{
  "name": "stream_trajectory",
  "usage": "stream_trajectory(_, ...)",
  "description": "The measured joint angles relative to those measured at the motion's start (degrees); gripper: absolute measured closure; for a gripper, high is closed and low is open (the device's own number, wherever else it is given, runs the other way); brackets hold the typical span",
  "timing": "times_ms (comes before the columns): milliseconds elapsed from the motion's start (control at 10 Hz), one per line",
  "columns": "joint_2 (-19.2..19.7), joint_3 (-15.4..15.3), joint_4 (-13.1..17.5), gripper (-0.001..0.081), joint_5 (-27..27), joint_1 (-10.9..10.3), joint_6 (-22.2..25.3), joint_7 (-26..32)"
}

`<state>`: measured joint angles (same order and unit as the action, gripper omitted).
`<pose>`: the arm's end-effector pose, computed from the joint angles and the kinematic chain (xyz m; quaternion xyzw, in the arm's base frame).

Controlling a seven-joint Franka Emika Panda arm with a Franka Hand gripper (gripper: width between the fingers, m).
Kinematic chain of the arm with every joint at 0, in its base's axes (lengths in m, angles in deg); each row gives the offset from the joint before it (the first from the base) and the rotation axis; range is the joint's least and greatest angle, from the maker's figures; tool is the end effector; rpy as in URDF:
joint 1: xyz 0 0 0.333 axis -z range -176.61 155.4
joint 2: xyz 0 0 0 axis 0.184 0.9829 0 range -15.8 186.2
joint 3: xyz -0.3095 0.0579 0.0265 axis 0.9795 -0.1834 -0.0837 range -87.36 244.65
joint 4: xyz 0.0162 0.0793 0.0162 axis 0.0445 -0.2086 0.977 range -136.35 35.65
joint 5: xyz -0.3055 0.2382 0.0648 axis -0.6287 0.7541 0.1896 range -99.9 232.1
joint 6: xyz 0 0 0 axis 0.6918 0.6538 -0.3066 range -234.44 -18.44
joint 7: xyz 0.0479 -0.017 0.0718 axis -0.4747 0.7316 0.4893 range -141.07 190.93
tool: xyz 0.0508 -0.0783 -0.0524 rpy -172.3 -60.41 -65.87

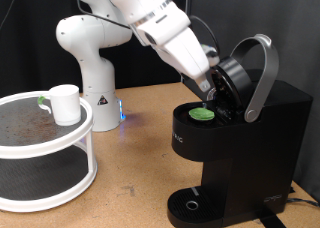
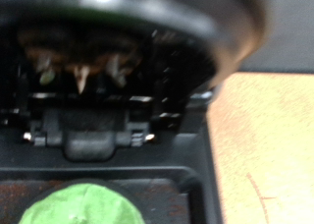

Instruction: Make a cup of coffee with the keurig machine

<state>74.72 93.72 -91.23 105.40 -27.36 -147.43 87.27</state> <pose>0.5015 0.0307 0.4447 -0.8918 -0.3343 -0.1983 0.2314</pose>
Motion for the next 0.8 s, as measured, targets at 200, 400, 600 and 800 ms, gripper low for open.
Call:
stream_trajectory(200, -2.1, 1.3, 2.0, -0.0001, 0.8, 0.3, 3.4, -0.2)
stream_trajectory(400, -3.6, 2.5, 4.7, -0.0001, 1.9, 0.5, 7.6, -1.3)
stream_trajectory(600, -4.7, 4.1, 7.7, -0.0001, 2.6, 0.6, 12.3, -1.8)
stream_trajectory(800, -5.1, 5.3, 10.4, -0.0001, 2.6, 0.8, 16.1, -2.9)
